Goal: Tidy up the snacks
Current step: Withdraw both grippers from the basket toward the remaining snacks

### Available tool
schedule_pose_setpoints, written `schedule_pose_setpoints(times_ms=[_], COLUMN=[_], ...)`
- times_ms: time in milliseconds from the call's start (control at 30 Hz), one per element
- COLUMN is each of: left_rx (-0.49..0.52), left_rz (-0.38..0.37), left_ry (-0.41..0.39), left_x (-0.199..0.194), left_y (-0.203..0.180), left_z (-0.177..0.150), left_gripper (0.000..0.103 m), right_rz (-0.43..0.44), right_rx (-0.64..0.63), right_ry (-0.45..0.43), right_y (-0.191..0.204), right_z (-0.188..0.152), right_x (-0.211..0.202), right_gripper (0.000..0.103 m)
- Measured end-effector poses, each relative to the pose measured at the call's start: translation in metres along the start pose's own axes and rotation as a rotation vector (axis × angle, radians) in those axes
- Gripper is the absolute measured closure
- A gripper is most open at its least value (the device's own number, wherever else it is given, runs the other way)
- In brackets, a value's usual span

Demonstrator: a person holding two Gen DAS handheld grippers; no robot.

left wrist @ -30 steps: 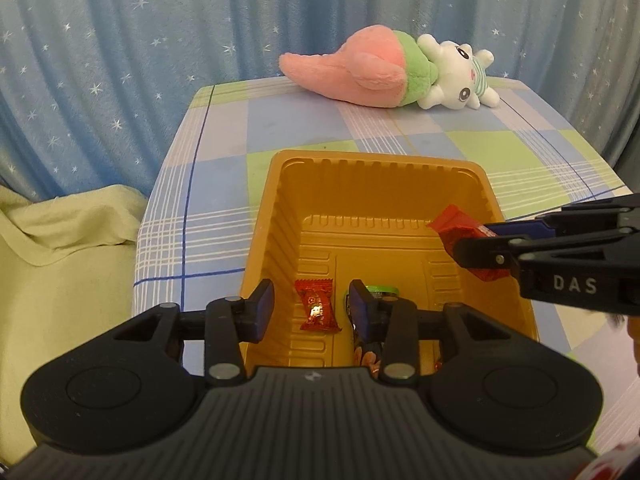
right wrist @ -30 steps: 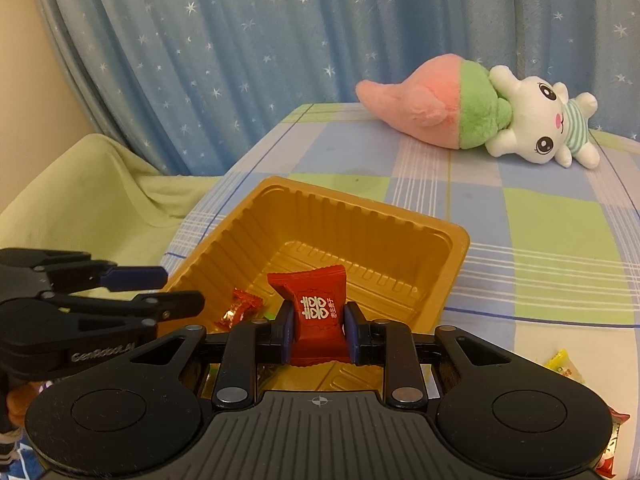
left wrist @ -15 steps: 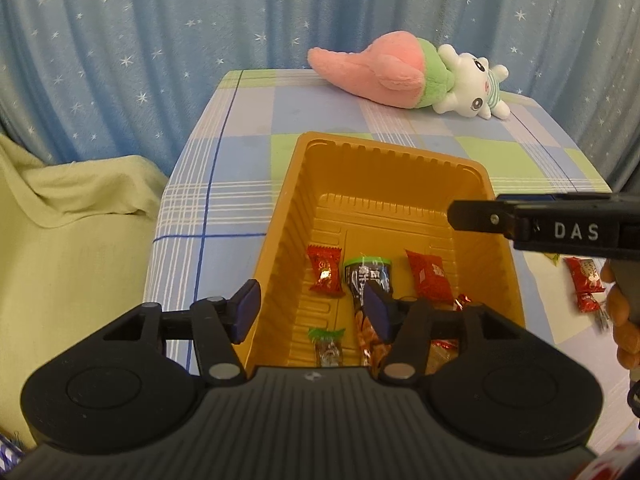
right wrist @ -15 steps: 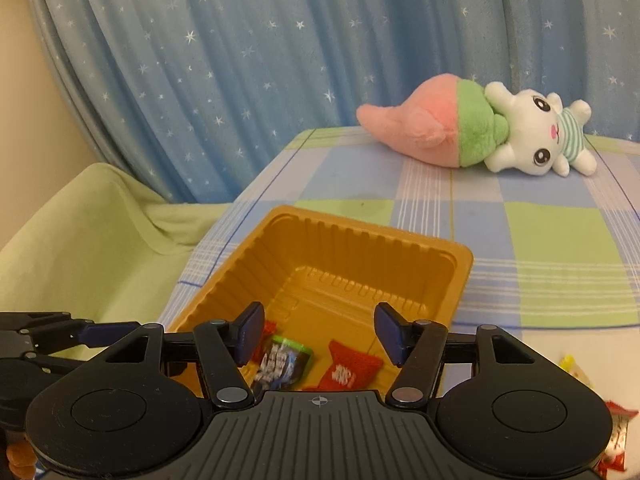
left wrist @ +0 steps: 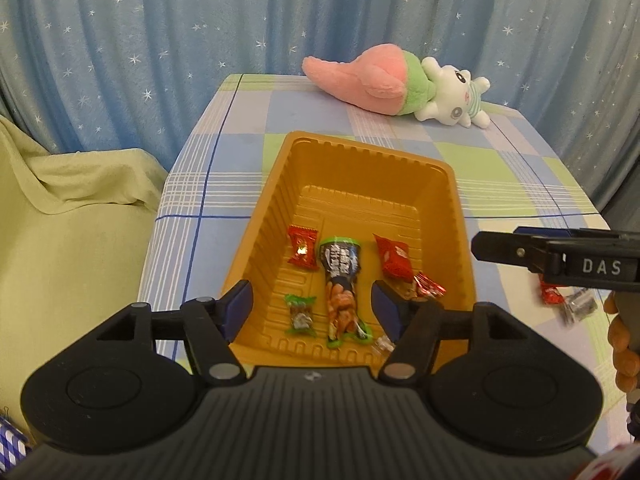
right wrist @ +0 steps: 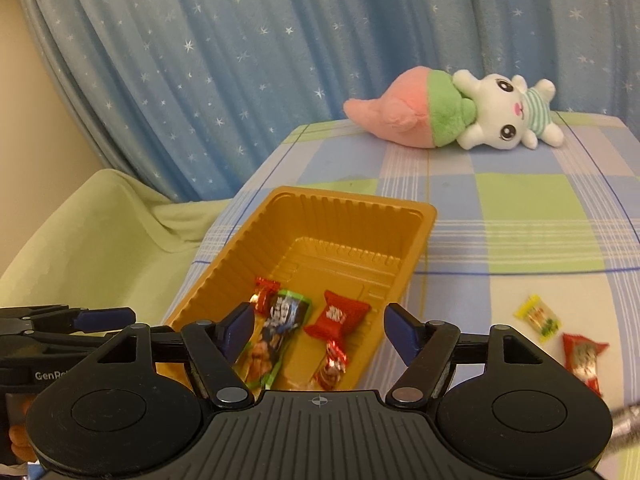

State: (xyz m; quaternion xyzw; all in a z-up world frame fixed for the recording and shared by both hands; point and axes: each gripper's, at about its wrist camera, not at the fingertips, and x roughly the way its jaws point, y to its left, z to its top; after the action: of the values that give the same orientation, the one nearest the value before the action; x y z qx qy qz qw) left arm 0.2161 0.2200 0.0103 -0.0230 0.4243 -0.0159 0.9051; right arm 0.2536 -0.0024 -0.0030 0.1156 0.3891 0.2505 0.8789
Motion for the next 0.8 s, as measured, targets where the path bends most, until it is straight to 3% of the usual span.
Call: schedule_pose_setpoints(times_ms=[800], left_rx=[0.013], left_rz=[-0.051], left_ry=[0.054], left_x=[-0.032], left_y=[-0.091], left_z=[-0.050], left_gripper=[0.040], right_rz=[-0.030], right_rx=[-0.045], right_ry=[0.064], right_y=[-0.056], right_z=[-0.066], right_x=[-0.095], right_gripper=[0.031])
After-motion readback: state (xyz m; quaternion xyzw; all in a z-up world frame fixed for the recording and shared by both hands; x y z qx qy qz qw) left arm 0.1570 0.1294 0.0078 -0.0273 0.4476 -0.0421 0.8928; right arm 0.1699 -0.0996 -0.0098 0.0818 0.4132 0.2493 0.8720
